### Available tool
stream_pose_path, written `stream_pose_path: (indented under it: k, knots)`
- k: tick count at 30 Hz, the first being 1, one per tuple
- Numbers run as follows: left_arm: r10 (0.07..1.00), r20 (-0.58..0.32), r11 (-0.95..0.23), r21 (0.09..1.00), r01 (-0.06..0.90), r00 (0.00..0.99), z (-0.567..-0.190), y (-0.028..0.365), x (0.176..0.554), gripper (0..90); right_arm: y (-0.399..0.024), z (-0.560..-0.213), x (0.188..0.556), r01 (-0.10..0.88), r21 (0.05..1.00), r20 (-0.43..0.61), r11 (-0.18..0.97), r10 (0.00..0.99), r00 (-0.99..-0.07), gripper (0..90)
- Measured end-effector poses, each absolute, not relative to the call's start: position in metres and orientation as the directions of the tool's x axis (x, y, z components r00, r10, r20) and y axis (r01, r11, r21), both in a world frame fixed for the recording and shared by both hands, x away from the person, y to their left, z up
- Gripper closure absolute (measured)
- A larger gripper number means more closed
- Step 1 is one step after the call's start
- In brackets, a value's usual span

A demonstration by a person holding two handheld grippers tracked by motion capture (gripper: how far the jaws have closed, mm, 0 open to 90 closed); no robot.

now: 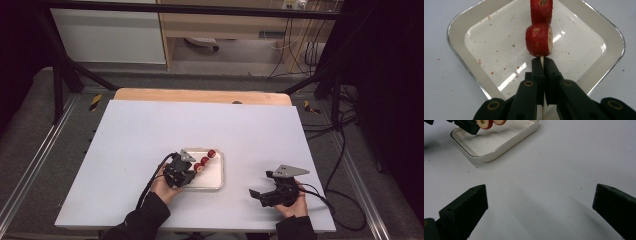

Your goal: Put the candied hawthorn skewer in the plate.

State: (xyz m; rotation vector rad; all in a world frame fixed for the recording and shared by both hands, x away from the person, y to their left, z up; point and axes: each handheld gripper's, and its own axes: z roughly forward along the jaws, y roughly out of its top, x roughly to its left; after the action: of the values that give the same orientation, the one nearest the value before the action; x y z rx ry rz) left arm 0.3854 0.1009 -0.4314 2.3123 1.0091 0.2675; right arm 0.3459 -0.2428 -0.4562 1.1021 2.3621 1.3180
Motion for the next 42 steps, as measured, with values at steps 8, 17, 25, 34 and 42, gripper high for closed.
stream_pose_path:
  k: [8, 17, 25, 34, 42]
  knots:
    - [0.721, -0.043, -0.54, 0.59, 0.601, 0.691, -0.434, 0.101, 0.385, 87.5, -0.243, -0.456, 0.346, 0.507, 0.803, 0.161, 0.315, 0.704, -0.692, 0.5]
    - [0.674, -0.057, -0.545, 0.634, 0.549, 0.736, -0.429, 0.11, 0.381, 68.6, -0.243, -0.456, 0.346, 0.515, 0.799, 0.164, 0.311, 0.71, -0.684, 0.5]
    - [0.657, 0.005, -0.546, 0.693, 0.471, 0.754, -0.418, 0.131, 0.373, 34.7, -0.243, -0.457, 0.346, 0.522, 0.793, 0.168, 0.313, 0.711, -0.683, 0.5]
    - [0.663, -0.034, -0.503, 0.72, 0.478, 0.748, -0.415, 0.164, 0.364, 17.4, -0.243, -0.457, 0.346, 0.526, 0.79, 0.168, 0.316, 0.713, -0.681, 0.5]
    - [0.692, -0.075, -0.457, 0.724, 0.517, 0.718, -0.423, 0.205, 0.358, 12.1, -0.243, -0.457, 0.346, 0.532, 0.785, 0.171, 0.316, 0.715, -0.677, 0.4]
